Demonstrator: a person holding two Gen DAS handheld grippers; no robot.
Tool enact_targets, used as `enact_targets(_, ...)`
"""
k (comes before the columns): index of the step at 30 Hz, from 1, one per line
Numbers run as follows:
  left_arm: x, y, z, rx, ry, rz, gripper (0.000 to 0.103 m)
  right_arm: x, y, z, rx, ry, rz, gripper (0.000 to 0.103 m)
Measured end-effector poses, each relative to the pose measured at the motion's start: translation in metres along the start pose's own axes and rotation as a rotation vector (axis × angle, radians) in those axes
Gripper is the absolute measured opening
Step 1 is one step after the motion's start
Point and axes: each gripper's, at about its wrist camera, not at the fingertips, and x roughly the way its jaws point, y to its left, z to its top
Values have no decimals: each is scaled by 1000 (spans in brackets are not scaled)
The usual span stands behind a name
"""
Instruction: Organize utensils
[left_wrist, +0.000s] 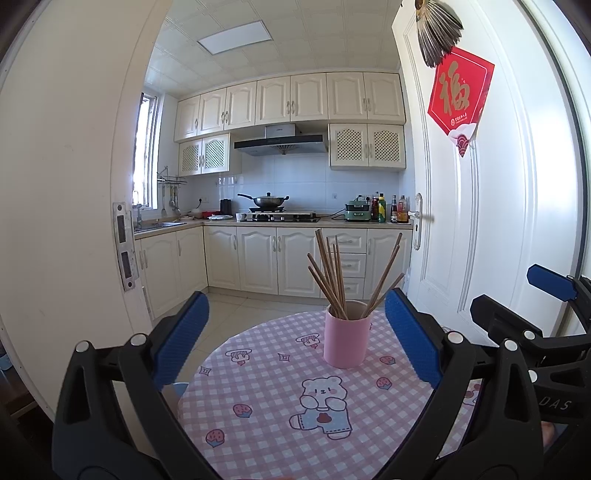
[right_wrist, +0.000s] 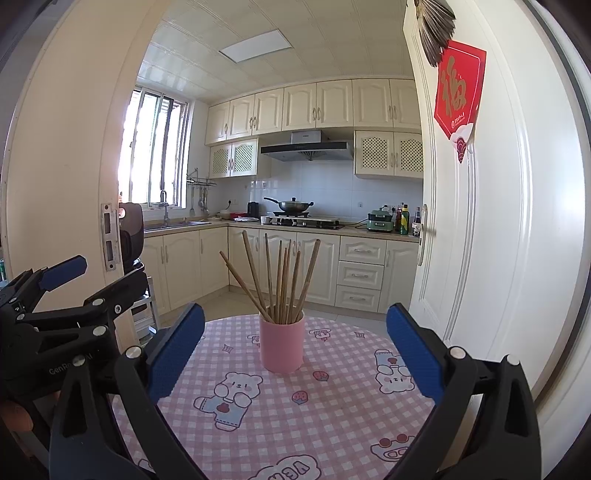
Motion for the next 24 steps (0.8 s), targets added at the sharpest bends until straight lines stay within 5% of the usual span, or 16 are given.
enact_targets(24, 3, 0, -2, 1, 6, 7, 94, 4, 1, -2, 12, 13, 9, 95)
